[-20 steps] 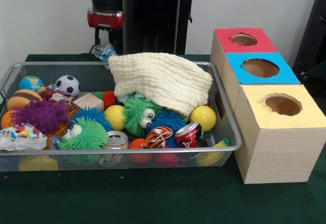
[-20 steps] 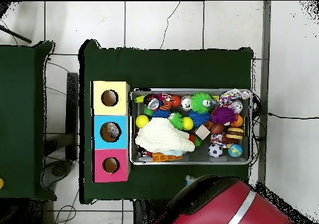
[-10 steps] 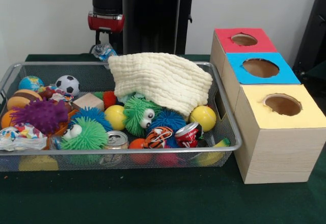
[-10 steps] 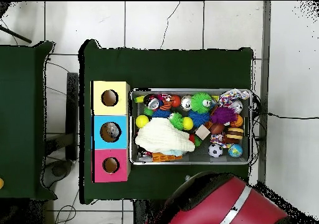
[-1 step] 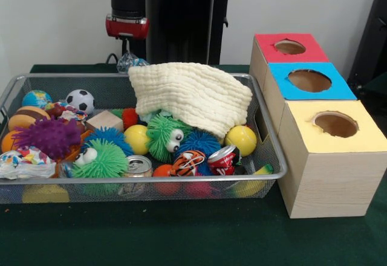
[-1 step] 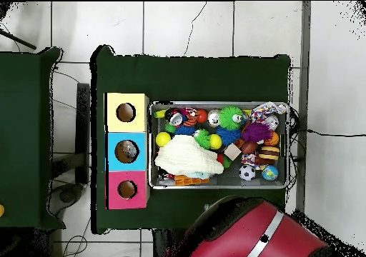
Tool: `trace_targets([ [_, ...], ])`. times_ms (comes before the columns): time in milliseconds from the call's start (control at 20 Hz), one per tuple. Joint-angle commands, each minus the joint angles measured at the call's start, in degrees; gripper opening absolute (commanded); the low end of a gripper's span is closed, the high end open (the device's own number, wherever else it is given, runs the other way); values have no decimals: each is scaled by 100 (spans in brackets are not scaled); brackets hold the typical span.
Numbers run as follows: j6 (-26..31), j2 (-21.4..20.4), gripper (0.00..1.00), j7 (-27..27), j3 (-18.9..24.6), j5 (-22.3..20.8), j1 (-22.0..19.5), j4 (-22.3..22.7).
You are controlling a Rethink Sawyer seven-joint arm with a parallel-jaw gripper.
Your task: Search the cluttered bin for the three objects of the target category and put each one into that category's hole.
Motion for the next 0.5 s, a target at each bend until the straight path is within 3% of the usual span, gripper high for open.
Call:
trace_targets([
  [50,-707,152,0,-57,235,423,61,-911],
  [500,-699,76,0,-29,218,408,114,-912],
])
